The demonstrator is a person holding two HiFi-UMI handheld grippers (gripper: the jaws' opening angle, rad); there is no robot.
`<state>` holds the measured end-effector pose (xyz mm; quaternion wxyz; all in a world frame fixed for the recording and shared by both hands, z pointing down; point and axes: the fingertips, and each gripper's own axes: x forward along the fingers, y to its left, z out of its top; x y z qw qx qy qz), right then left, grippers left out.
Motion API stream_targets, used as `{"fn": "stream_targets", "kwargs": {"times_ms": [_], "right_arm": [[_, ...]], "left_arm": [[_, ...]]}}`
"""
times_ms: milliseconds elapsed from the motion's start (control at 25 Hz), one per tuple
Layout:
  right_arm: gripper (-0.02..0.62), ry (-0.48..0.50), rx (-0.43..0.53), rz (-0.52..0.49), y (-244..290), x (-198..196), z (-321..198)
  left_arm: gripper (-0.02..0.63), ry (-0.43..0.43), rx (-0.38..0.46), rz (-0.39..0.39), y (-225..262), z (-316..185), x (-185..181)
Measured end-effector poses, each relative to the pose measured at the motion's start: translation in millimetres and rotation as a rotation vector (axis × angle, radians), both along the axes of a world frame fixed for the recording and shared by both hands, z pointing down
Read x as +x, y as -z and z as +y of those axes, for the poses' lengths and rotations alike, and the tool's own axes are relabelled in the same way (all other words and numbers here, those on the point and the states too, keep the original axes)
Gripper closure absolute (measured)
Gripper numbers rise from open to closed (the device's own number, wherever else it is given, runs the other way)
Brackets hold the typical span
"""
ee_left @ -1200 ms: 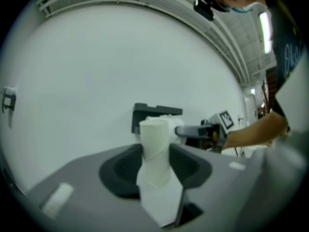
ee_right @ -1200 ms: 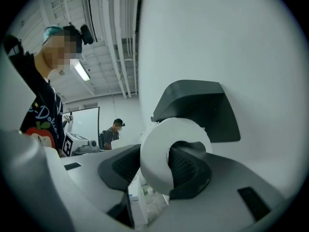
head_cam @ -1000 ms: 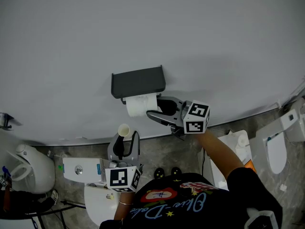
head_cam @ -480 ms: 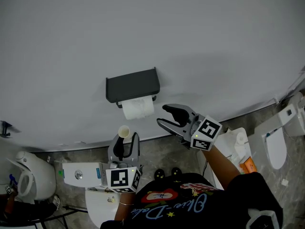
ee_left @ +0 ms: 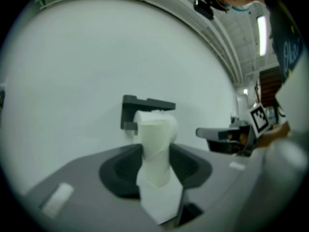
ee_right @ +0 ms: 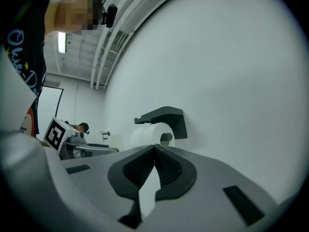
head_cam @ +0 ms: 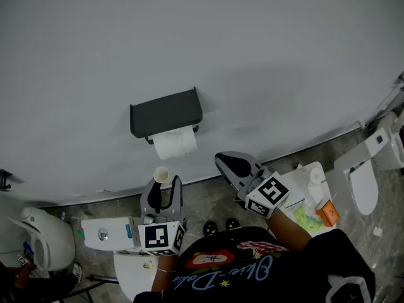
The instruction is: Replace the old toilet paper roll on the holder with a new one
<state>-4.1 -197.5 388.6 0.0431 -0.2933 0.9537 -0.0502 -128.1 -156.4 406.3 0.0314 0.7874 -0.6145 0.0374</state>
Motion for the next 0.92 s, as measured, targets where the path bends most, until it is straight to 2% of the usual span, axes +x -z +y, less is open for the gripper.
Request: {"fn": "stream_targets", "kwargs": {"times_ms": [920], "right_arm": [[0.581, -0.004, 0.040, 0.024, 7, 0, 12]], "left_arm": [[0.433, -0.012, -0.007, 0.007, -4, 8, 4]]}}
